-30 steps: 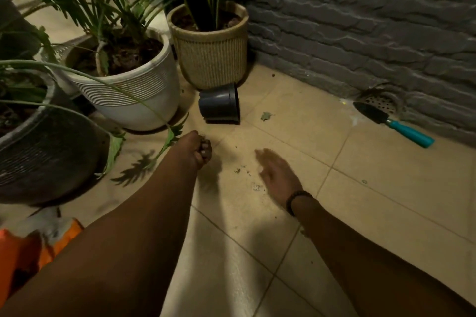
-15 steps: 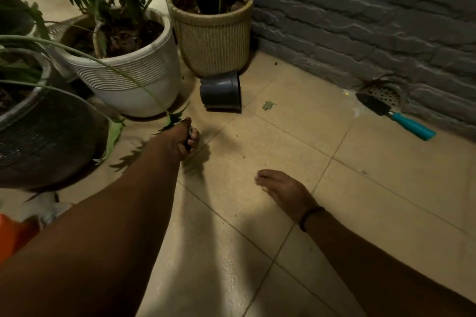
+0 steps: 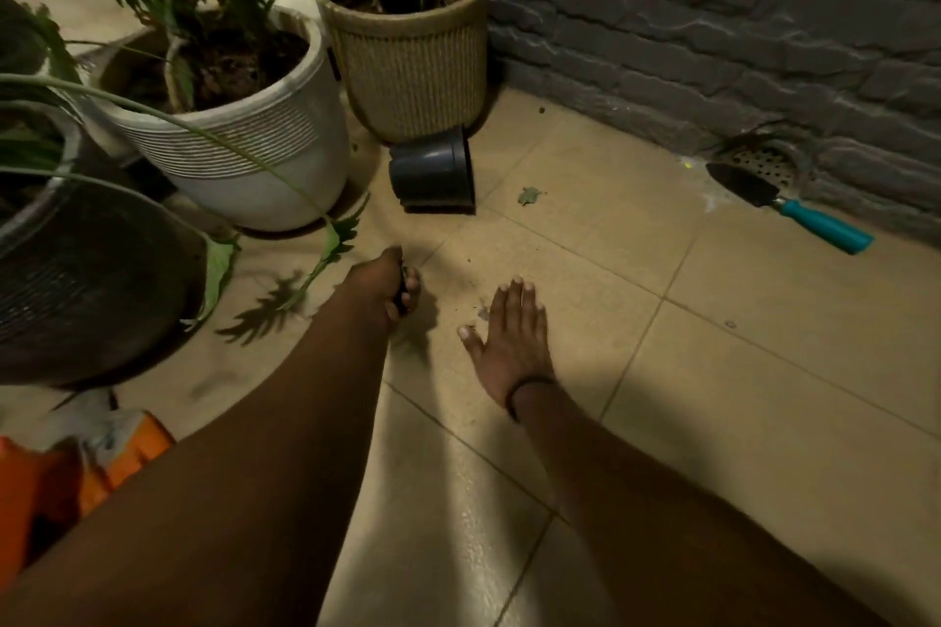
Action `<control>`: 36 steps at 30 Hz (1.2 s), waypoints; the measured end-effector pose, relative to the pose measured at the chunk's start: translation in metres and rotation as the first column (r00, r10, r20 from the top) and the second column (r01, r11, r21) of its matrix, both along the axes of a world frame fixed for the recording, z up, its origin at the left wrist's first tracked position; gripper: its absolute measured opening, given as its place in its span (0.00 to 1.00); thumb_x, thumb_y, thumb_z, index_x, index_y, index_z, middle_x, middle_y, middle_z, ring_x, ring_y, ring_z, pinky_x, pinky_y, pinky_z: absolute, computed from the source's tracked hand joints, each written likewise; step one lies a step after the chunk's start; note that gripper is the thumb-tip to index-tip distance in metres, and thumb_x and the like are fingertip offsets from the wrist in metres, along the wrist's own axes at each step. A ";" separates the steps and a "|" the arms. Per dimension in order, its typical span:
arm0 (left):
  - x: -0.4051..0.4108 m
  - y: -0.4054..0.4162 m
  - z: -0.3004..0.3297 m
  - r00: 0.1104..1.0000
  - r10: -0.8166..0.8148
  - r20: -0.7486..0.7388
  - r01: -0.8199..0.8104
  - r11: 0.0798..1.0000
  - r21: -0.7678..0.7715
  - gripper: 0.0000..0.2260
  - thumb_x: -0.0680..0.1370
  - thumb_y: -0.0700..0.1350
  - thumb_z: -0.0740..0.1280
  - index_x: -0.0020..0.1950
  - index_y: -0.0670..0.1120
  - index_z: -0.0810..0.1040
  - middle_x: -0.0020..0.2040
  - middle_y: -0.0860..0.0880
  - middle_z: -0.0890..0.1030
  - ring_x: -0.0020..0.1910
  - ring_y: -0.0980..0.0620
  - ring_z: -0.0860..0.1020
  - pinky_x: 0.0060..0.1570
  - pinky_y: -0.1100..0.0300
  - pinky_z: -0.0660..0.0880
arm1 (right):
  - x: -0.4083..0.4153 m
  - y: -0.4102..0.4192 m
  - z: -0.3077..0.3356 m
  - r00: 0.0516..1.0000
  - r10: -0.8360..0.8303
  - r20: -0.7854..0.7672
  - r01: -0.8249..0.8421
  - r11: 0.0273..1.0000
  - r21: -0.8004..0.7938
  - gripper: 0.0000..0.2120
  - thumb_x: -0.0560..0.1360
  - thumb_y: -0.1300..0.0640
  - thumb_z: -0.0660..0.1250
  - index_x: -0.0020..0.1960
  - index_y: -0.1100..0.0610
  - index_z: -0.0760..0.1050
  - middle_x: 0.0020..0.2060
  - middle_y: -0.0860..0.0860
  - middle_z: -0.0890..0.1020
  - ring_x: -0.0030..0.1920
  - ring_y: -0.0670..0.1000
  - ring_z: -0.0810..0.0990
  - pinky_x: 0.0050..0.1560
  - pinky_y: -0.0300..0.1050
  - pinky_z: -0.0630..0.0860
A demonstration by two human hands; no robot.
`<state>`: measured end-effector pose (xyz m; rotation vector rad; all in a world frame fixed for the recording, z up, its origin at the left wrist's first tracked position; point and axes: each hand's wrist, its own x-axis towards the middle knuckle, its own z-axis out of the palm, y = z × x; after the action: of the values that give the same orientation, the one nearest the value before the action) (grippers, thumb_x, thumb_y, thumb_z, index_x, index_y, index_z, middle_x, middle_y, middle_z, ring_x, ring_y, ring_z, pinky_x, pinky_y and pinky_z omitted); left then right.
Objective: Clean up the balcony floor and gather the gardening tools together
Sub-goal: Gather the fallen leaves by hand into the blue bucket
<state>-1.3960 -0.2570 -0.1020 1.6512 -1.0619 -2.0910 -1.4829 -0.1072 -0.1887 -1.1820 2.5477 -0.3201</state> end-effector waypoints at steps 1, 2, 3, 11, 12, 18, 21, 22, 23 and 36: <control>0.003 -0.002 -0.004 1.000 0.010 0.000 -0.010 1.000 -0.015 0.15 0.85 0.52 0.58 0.42 0.45 0.71 0.31 0.50 0.71 0.25 0.57 0.65 0.17 0.67 0.62 | -0.015 -0.005 0.005 1.000 -0.018 0.012 0.019 0.998 -0.065 0.35 0.81 0.38 0.43 0.79 0.58 0.38 0.78 0.58 0.38 0.78 0.57 0.36 0.77 0.56 0.39; 0.005 -0.001 -0.008 1.000 0.013 0.006 -0.013 0.999 -0.035 0.16 0.85 0.52 0.57 0.42 0.45 0.71 0.31 0.50 0.70 0.25 0.56 0.65 0.18 0.66 0.61 | -0.032 -0.003 0.010 0.995 -0.100 -0.023 0.096 0.986 -0.139 0.33 0.82 0.40 0.46 0.80 0.56 0.41 0.79 0.57 0.41 0.79 0.57 0.39 0.77 0.55 0.40; 0.009 -0.003 -0.014 1.000 0.016 0.018 -0.015 0.998 -0.057 0.17 0.85 0.52 0.57 0.40 0.45 0.71 0.30 0.50 0.70 0.26 0.56 0.65 0.19 0.66 0.61 | -0.052 0.008 0.011 0.969 -0.231 -0.087 0.209 0.956 -0.208 0.32 0.82 0.42 0.48 0.80 0.55 0.45 0.79 0.56 0.45 0.79 0.57 0.43 0.77 0.56 0.43; 0.029 -0.009 -0.053 0.992 0.105 -0.075 -0.098 0.991 0.092 0.24 0.85 0.58 0.51 0.34 0.46 0.66 0.22 0.51 0.66 0.17 0.55 0.63 0.19 0.66 0.60 | -0.157 0.078 -0.018 0.772 -0.634 -0.052 0.630 0.773 -0.071 0.35 0.82 0.41 0.42 0.79 0.63 0.42 0.79 0.61 0.45 0.79 0.60 0.44 0.77 0.55 0.41; 0.027 -0.006 -0.053 0.991 0.107 -0.079 -0.100 0.992 0.079 0.24 0.85 0.58 0.51 0.34 0.46 0.67 0.22 0.51 0.66 0.18 0.55 0.63 0.19 0.67 0.60 | -0.152 0.058 -0.018 0.835 -0.546 -0.060 0.543 0.837 -0.069 0.34 0.82 0.42 0.42 0.79 0.63 0.41 0.79 0.60 0.44 0.79 0.59 0.43 0.78 0.54 0.41; 0.023 -0.011 -0.075 0.972 0.160 -0.170 -0.158 0.987 0.020 0.20 0.85 0.54 0.52 0.35 0.48 0.67 0.24 0.52 0.68 0.19 0.56 0.65 0.18 0.69 0.59 | -0.123 -0.050 -0.002 0.997 0.019 0.080 0.001 0.968 -0.250 0.29 0.84 0.45 0.46 0.80 0.53 0.43 0.79 0.50 0.40 0.79 0.50 0.40 0.77 0.47 0.39; 0.026 -0.011 -0.082 0.972 0.173 -0.161 -0.182 0.982 -0.048 0.18 0.84 0.52 0.53 0.36 0.49 0.67 0.25 0.53 0.69 0.19 0.56 0.65 0.19 0.70 0.57 | -0.173 -0.090 0.003 0.983 -0.047 0.177 0.098 0.951 -0.294 0.28 0.83 0.43 0.47 0.80 0.49 0.44 0.79 0.50 0.41 0.79 0.50 0.41 0.76 0.48 0.40; 0.026 -0.011 -0.084 0.974 0.175 -0.143 -0.188 0.979 -0.084 0.17 0.84 0.51 0.54 0.37 0.50 0.68 0.25 0.53 0.70 0.19 0.56 0.65 0.20 0.69 0.58 | -0.188 -0.099 0.005 0.979 -0.002 0.202 0.057 0.963 -0.262 0.28 0.84 0.44 0.46 0.80 0.49 0.45 0.80 0.49 0.44 0.79 0.49 0.43 0.77 0.48 0.40; 0.025 -0.010 -0.085 0.973 0.182 -0.139 -0.196 0.976 -0.098 0.16 0.84 0.50 0.55 0.37 0.50 0.68 0.26 0.52 0.70 0.19 0.56 0.65 0.19 0.69 0.58 | -0.198 -0.107 0.003 0.977 0.067 0.203 -0.020 0.974 -0.225 0.26 0.84 0.45 0.46 0.80 0.49 0.46 0.80 0.48 0.47 0.79 0.49 0.45 0.78 0.48 0.41; 0.033 -0.015 -0.091 0.972 0.143 -0.186 -0.166 0.980 -0.112 0.16 0.83 0.52 0.58 0.36 0.50 0.72 0.26 0.52 0.71 0.20 0.56 0.67 0.20 0.68 0.60 | -0.061 -0.038 -0.007 0.796 0.604 -0.035 -0.600 0.780 -0.180 0.31 0.79 0.42 0.41 0.80 0.52 0.49 0.79 0.48 0.50 0.78 0.44 0.44 0.78 0.46 0.43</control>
<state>-1.3629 -0.2721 -0.1930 1.4110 -0.9553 -1.9838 -1.5441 -0.1450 -0.1954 -1.9652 1.9913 -0.4052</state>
